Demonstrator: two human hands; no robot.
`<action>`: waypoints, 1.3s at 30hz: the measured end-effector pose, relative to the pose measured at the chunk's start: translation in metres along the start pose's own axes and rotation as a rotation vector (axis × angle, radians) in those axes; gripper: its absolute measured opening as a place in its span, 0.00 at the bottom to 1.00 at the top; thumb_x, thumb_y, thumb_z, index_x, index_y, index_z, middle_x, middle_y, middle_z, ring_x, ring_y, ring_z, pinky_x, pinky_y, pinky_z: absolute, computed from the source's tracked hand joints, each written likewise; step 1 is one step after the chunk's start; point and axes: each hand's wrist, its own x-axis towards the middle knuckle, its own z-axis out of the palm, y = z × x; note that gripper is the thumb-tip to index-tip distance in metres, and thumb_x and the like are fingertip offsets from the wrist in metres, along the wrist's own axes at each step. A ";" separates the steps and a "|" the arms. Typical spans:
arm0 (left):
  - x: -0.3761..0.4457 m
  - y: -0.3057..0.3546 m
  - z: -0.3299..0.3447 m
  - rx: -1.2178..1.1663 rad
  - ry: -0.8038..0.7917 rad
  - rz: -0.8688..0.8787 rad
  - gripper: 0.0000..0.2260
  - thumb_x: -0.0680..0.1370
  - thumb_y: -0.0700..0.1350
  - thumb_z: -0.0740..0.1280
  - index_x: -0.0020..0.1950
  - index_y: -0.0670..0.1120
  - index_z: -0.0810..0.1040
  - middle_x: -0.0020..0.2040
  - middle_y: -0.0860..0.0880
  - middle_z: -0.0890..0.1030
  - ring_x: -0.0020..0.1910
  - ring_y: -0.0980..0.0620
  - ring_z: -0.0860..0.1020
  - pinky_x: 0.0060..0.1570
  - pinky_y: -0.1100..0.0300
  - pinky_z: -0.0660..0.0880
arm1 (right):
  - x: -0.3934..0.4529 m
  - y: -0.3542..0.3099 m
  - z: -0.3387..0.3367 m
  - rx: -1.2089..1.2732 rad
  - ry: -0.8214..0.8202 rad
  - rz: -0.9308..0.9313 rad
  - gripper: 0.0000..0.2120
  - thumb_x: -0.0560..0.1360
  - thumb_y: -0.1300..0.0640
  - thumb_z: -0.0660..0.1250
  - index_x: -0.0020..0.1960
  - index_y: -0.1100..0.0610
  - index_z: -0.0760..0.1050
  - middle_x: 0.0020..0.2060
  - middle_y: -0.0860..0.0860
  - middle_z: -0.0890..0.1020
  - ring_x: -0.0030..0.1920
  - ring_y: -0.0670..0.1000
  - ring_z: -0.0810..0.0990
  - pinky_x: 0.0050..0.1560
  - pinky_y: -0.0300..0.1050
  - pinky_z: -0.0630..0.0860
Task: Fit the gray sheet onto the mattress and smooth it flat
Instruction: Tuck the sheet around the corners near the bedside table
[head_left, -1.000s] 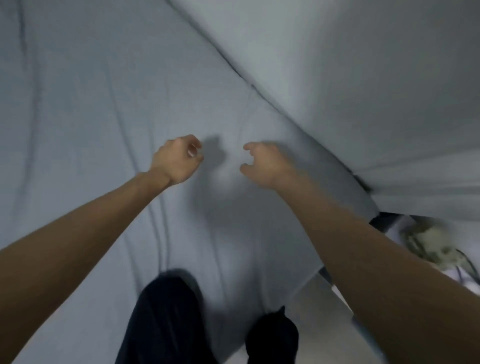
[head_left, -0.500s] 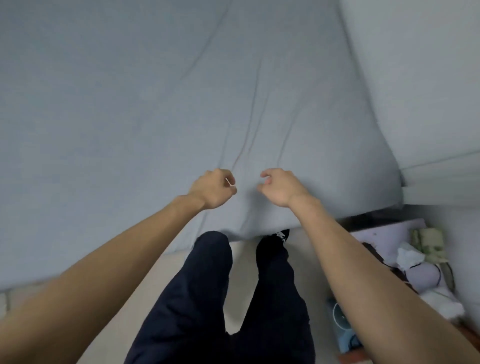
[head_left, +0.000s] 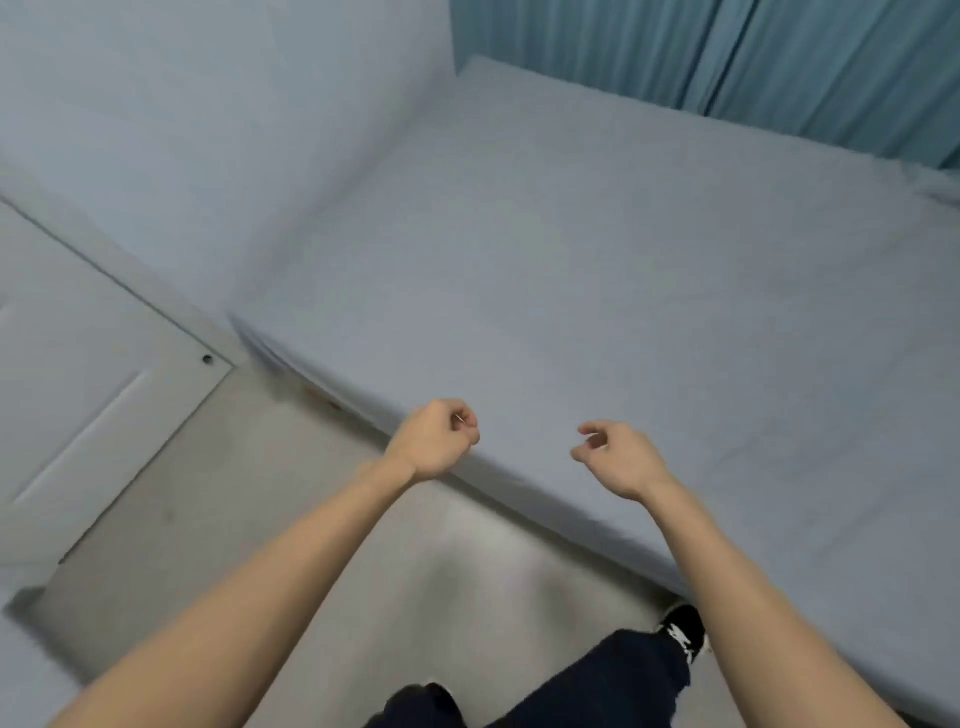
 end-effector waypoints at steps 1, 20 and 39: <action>-0.003 -0.021 -0.027 0.031 0.022 -0.018 0.03 0.73 0.45 0.68 0.46 0.50 0.81 0.41 0.54 0.81 0.45 0.51 0.80 0.49 0.59 0.75 | 0.004 -0.029 0.014 -0.005 -0.006 -0.020 0.21 0.74 0.50 0.67 0.66 0.50 0.75 0.50 0.44 0.82 0.59 0.51 0.78 0.62 0.47 0.73; 0.150 -0.289 -0.452 -0.378 0.243 -0.301 0.07 0.75 0.34 0.67 0.49 0.44 0.77 0.28 0.54 0.70 0.30 0.56 0.69 0.39 0.62 0.68 | 0.219 -0.514 0.153 -0.122 -0.246 -0.166 0.23 0.75 0.50 0.68 0.69 0.54 0.73 0.60 0.51 0.81 0.60 0.53 0.78 0.63 0.46 0.73; 0.484 -0.249 -0.701 0.066 -0.305 0.299 0.10 0.76 0.36 0.66 0.56 0.43 0.78 0.39 0.47 0.78 0.37 0.52 0.75 0.37 0.68 0.70 | 0.313 -0.750 0.163 0.487 0.362 0.250 0.25 0.75 0.52 0.68 0.72 0.51 0.69 0.67 0.51 0.75 0.58 0.52 0.78 0.59 0.45 0.74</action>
